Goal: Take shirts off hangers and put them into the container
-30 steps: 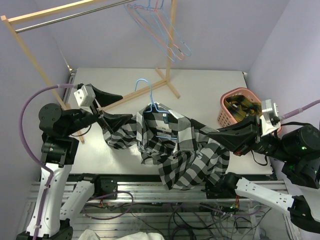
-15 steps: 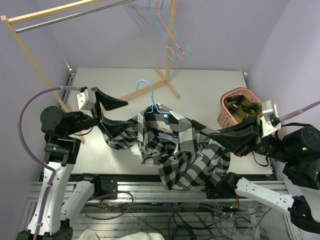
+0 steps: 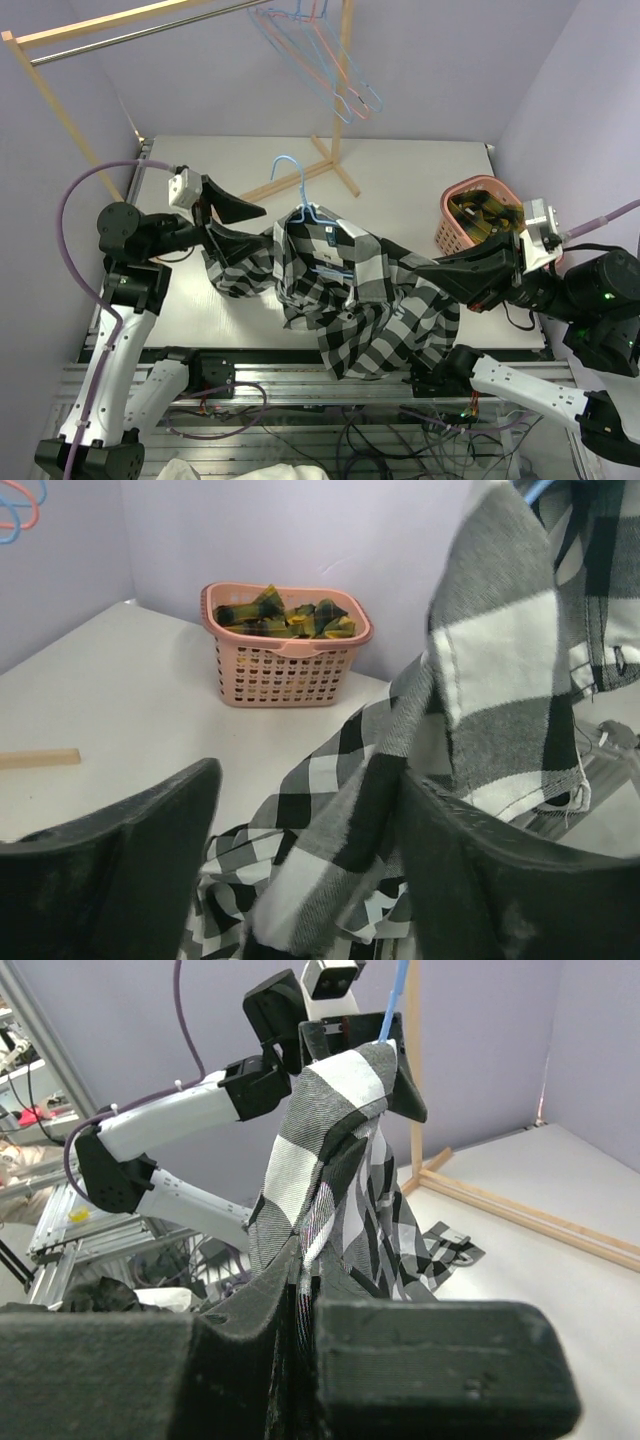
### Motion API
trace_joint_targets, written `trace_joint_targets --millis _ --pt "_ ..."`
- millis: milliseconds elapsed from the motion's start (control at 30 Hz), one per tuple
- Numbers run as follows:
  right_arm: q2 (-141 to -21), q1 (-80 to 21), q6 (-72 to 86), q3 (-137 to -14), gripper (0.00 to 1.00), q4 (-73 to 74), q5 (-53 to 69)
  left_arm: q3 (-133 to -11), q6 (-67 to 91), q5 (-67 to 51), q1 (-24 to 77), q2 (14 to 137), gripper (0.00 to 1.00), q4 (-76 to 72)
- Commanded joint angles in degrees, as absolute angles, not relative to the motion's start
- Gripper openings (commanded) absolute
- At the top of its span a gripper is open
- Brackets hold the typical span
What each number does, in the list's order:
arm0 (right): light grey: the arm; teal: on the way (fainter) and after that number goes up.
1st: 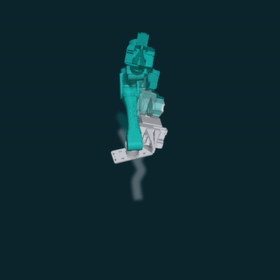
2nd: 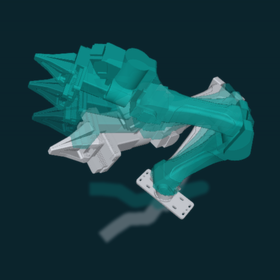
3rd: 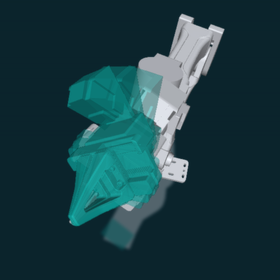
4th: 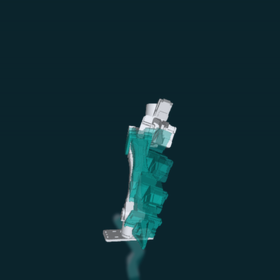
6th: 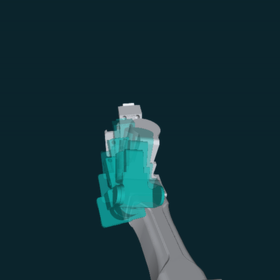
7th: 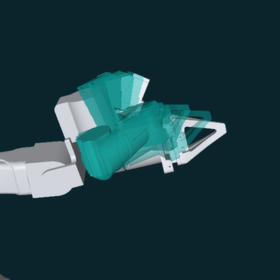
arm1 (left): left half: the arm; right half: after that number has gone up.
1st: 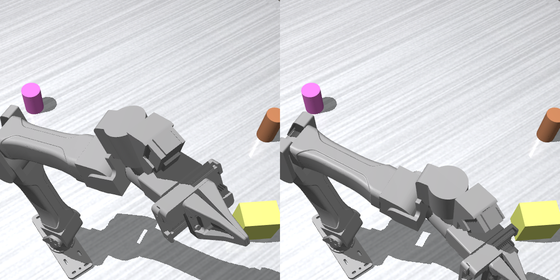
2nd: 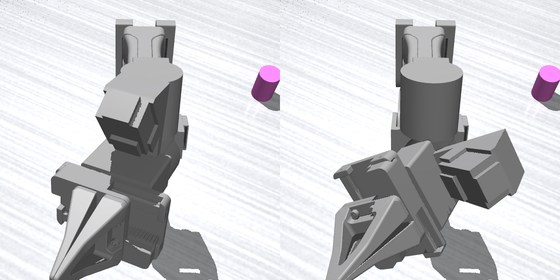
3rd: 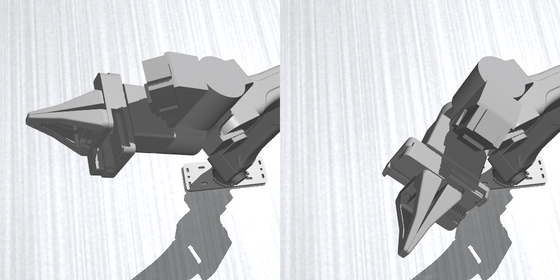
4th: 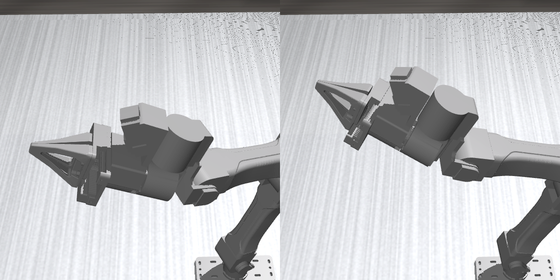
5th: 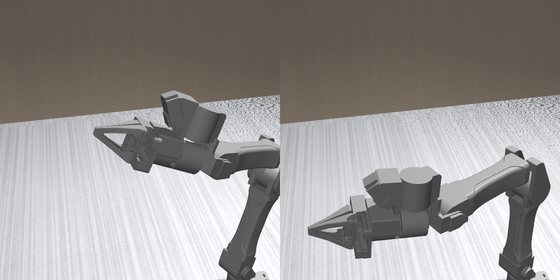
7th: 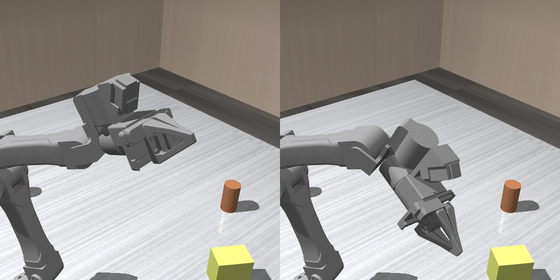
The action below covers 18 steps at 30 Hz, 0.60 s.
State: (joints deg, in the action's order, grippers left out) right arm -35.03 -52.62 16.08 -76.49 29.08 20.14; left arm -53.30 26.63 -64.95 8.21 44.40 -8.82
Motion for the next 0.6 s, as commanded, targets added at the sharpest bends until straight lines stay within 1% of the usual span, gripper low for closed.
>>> trace_joint_targets --millis 0,33,67,100,133,200,233,267,300,333,367,467,533,567 --pt "-36.36 -52.83 16.54 -77.08 0.00 22.99 20.20 -53.36 26.68 -67.50 9.12 44.37 0.63 -11.07" --pt "-36.71 -52.87 16.40 -77.22 0.00 23.25 19.40 -54.44 23.97 -66.66 9.18 44.26 0.47 -7.57" --pt "-37.11 -52.83 16.31 -77.45 0.00 23.73 18.29 -55.63 20.57 -65.18 9.22 44.28 0.26 -3.24" --pt "-37.41 -52.87 16.13 -77.74 0.00 24.93 16.39 -57.11 17.46 -63.25 9.23 44.24 0.10 1.43" --pt "-37.82 -52.83 15.95 -78.12 0.00 26.22 13.91 -58.53 14.51 -60.86 9.23 44.31 0.07 5.65" --pt "-38.65 -52.82 15.78 -78.90 0.00 29.33 7.57 -60.71 11.06 -56.35 9.23 44.45 0.07 12.18" --pt "-39.12 -52.84 15.93 -79.25 0.03 31.14 3.97 -61.89 9.00 -54.11 9.23 44.51 0.07 15.31" --pt "-39.64 -52.83 16.10 -79.54 0.12 33.00 -0.27 -62.93 7.11 -51.87 9.23 44.48 0.07 18.54" --pt "-40.50 -52.82 16.31 -79.80 0.24 34.97 -4.45 -63.84 5.39 -48.79 9.23 44.32 0.07 21.57" --pt "-41.14 -52.82 16.45 -80.07 0.31 36.70 -8.08 -64.49 4.19 -45.56 9.23 43.97 0.07 24.15" --pt "-41.86 -52.82 16.60 -80.40 0.35 38.29 -11.38 -64.81 3.38 -42.36 9.23 43.31 0.07 25.76" --pt "-44.58 -52.83 16.37 -82.48 0.37 42.32 -17.82 -64.90 2.36 -32.65 9.23 40.99 0.07 28.86" --pt "-46.40 -52.86 16.10 -84.64 0.37 44.01 -21.02 -65.19 1.80 -29.13 9.23 39.73 0.07 30.27" --pt "-47.20 -52.83 15.90 -85.73 0.41 44.42 -21.92 -65.10 1.69 -28.94 9.23 39.53 0.07 30.43"
